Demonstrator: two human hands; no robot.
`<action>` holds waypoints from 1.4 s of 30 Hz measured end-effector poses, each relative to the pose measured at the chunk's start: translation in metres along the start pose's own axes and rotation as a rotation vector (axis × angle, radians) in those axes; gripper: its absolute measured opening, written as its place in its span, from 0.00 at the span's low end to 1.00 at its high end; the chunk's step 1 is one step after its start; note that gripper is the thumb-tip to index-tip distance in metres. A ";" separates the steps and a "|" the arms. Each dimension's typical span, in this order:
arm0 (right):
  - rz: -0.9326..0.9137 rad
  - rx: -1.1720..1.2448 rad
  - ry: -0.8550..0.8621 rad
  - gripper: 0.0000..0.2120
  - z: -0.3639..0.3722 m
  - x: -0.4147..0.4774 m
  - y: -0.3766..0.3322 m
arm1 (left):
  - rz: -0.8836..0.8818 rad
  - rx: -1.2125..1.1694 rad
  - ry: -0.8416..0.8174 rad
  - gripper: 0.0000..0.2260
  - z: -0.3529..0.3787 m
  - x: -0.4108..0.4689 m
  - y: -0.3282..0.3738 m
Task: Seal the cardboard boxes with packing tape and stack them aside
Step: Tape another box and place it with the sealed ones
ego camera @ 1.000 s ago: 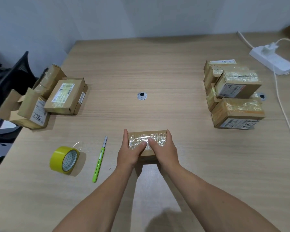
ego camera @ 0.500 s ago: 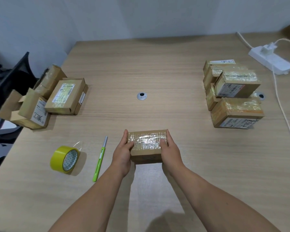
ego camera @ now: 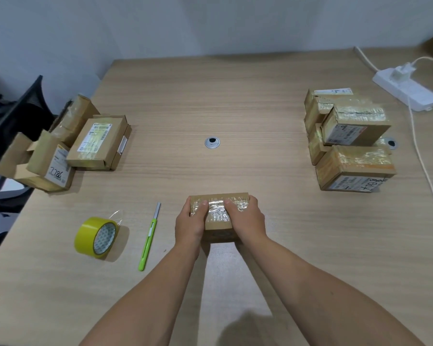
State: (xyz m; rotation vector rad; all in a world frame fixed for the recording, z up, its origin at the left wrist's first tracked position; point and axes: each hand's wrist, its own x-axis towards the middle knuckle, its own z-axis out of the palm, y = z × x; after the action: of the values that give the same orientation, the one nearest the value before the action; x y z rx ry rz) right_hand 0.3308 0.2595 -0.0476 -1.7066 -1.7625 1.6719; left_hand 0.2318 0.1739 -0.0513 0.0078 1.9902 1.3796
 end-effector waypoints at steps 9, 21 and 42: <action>0.004 -0.033 0.025 0.26 0.000 -0.001 0.004 | -0.021 -0.097 0.087 0.20 0.002 0.002 0.002; 0.060 -0.052 0.031 0.37 0.000 0.001 -0.005 | 0.051 0.150 0.082 0.13 0.004 0.002 0.008; -0.020 0.038 -0.081 0.37 -0.008 -0.002 0.014 | 0.058 0.044 -0.091 0.27 -0.010 0.001 -0.006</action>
State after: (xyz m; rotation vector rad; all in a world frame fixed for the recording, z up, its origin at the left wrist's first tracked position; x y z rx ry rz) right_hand 0.3454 0.2581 -0.0547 -1.6214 -1.7645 1.7778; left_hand 0.2279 0.1638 -0.0555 0.1471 1.9575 1.3470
